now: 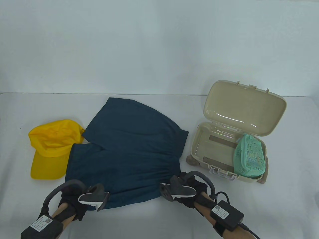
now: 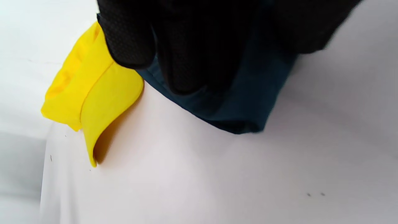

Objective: Pack suitcase

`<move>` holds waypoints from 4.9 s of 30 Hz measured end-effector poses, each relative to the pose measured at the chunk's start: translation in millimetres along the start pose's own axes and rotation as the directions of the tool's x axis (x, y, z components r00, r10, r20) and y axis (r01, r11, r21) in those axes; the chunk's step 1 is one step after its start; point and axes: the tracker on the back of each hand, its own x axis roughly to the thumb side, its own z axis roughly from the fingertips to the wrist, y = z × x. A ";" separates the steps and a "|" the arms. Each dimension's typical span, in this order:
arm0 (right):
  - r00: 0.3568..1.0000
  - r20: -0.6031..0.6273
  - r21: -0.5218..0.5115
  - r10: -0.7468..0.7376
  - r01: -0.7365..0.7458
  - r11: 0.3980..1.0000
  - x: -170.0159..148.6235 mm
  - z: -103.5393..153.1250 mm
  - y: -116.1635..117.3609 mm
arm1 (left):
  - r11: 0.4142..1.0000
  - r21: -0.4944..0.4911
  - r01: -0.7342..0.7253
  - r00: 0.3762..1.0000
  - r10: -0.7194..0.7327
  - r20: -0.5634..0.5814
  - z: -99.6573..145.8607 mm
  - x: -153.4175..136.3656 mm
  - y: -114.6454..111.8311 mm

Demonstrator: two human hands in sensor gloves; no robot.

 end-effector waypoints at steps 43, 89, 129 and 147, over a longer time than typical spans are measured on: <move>0.759 -0.211 -0.012 -0.616 0.628 0.778 -123.5 -9.1 -114.1 | 0.838 0.494 -0.229 0.739 0.481 -0.472 19.0 -215.5 151.9; 0.596 -0.773 0.266 -0.217 0.616 0.742 -67.7 -81.1 -5.2 | 0.207 0.592 -0.779 0.489 0.791 0.368 33.1 -85.1 43.9; 0.590 -0.779 -0.024 -0.212 0.309 0.951 -127.5 -40.6 -166.4 | 0.201 0.596 -0.777 0.476 0.808 0.348 36.3 -93.0 29.3; 0.781 -0.552 -0.029 -0.291 0.331 0.943 -5.8 -107.8 -197.7 | 0.282 0.576 -0.767 0.510 0.813 0.281 26.5 -89.9 24.9</move>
